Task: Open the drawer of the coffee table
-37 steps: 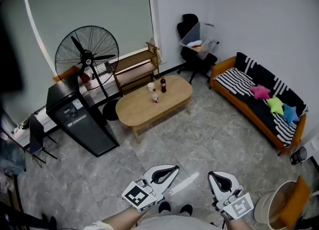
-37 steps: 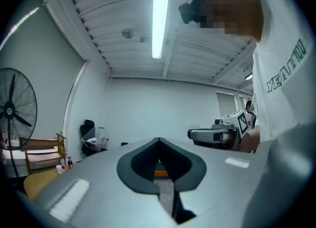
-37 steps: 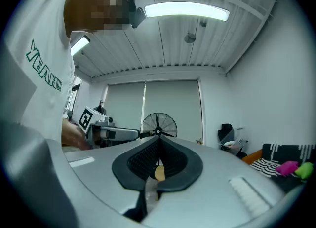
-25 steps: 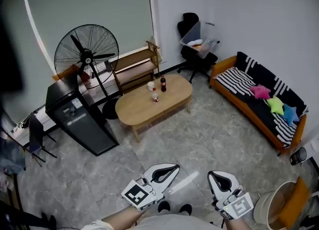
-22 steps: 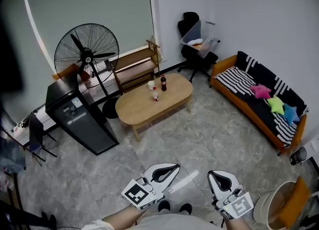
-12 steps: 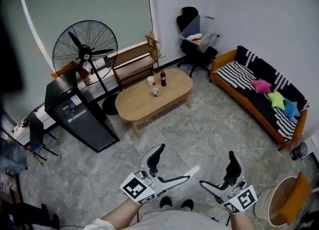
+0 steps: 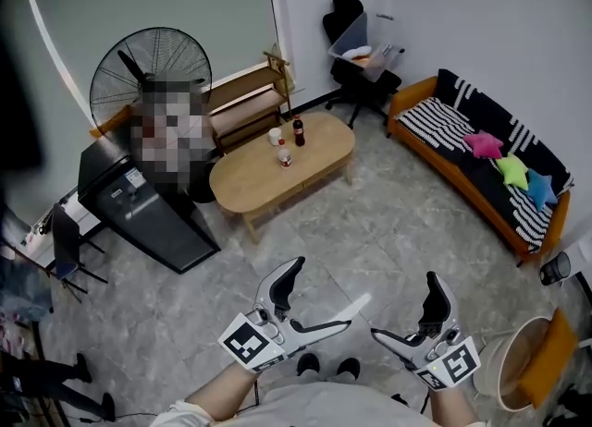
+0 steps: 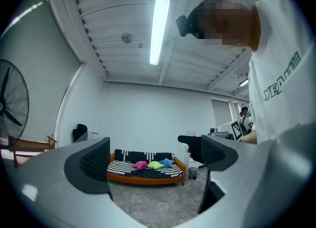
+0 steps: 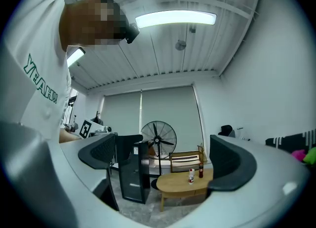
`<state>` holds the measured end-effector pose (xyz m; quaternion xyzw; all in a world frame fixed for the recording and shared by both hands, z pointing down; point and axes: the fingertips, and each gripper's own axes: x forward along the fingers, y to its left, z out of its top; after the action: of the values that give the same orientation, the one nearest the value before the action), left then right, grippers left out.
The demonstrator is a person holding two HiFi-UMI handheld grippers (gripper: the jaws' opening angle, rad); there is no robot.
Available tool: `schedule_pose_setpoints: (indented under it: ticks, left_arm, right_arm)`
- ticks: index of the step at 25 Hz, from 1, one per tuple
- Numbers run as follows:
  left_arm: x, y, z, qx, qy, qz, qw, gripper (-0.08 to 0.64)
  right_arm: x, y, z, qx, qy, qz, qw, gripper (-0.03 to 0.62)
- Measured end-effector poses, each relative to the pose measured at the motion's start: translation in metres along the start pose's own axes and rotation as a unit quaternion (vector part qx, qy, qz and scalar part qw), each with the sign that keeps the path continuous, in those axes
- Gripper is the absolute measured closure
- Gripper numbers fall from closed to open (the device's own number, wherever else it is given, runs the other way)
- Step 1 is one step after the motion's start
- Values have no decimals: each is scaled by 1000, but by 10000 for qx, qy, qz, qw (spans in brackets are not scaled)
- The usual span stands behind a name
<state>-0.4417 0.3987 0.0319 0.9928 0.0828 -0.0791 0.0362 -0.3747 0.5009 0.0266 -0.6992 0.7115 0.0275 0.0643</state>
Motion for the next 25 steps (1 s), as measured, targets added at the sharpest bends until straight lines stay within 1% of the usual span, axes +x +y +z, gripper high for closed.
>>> schedule_pose_setpoints:
  ticks: [2, 3, 6, 9, 13, 16, 20, 25]
  left_arm:
    - [6, -5, -6, -44, 222, -71, 9997, 8]
    - [10, -6, -8, -48, 241, -87, 9997, 8]
    - [25, -6, -13, -1, 70, -104, 9999, 8]
    - [43, -12, -18, 103, 157, -168, 9997, 8]
    - [63, -15, -30, 88, 484, -51, 9988, 8]
    - [75, -15, -38, 73, 574, 54, 9983, 8]
    - [85, -2, -46, 37, 642, 115, 9979, 8]
    - [101, 36, -56, 9, 622, 134, 9980, 8]
  right_arm:
    - [-4, -6, 0, -7, 17, -21, 10000, 3]
    - [-7, -9, 0, -15, 36, -35, 10000, 3]
    - [-16, -22, -1, -14, 112, -63, 9999, 3]
    - [-29, -40, -2, 7, 169, -73, 9998, 3]
    - [-44, -65, -3, -7, 214, 37, 9998, 3]
    - [-49, -84, -5, -6, 249, 54, 9997, 3]
    - [-39, -103, -12, 43, 283, 80, 9996, 3]
    - [-3, -130, -23, 55, 314, 94, 9994, 3]
